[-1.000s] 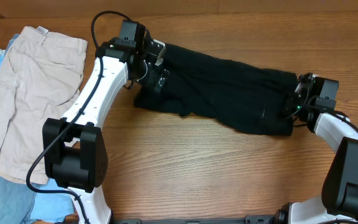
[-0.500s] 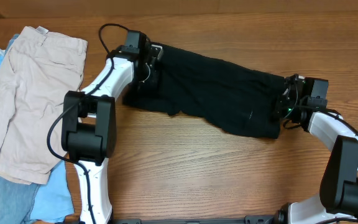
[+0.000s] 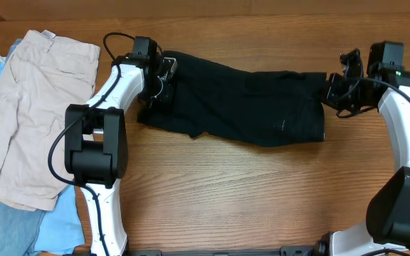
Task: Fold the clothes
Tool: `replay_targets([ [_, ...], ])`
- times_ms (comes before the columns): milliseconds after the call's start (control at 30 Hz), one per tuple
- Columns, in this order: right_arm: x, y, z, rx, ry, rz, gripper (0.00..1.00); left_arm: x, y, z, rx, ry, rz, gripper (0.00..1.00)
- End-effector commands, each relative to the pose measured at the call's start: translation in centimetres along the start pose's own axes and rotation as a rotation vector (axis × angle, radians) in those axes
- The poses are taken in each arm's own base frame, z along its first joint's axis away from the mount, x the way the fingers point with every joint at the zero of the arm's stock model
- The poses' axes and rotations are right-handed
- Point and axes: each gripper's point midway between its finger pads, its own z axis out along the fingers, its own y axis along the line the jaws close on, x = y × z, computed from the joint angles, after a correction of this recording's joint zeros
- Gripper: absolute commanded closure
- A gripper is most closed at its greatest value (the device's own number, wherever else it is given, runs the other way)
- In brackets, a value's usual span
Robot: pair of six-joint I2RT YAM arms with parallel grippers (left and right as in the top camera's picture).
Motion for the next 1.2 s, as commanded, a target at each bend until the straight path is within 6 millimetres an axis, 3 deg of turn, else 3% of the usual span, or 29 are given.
replay_targets([
  [0,-0.7,4.8,-0.6,-0.067,-0.02,-0.056,0.96,1.1,-0.5,1.2,0.025,0.047,-0.012,0.96],
  [167,1.1,11.5,3.3,-0.04,-0.015,-0.173,0.96,1.0,-1.1,1.3,0.044,0.042,-0.004,0.96],
  [400,3.0,21.9,10.7,-0.207,-0.063,-0.322,0.96,1.1,-2.6,1.7,0.052,0.05,0.03,0.96],
  [533,2.0,26.3,11.9,-0.277,-0.193,-0.349,0.96,1.0,-2.6,1.7,0.051,0.046,0.032,0.96],
  [700,2.0,27.8,14.0,-0.324,-0.221,-0.324,0.96,0.9,-2.6,1.7,0.051,0.043,0.033,0.96],
  [833,2.7,30.3,13.7,-0.386,-0.25,-0.367,0.96,0.9,-2.6,1.7,0.05,0.041,0.033,0.96],
  [900,2.7,30.4,13.7,-0.386,-0.249,-0.368,0.96,1.0,-2.6,1.7,0.052,0.047,0.031,0.96],
  [1000,2.9,30.5,13.6,-0.395,-0.241,-0.37,0.96,0.8,-0.9,-0.1,0.043,0.063,-0.019,0.67],
  [1067,2.8,30.6,13.6,-0.399,-0.246,-0.372,0.96,-0.2,1.1,-2.4,0.031,0.052,-0.069,0.41],
  [1167,2.9,30.5,13.6,-0.396,-0.242,-0.371,0.96,-0.7,2.4,-4.5,0.023,0.052,-0.078,0.17],
])
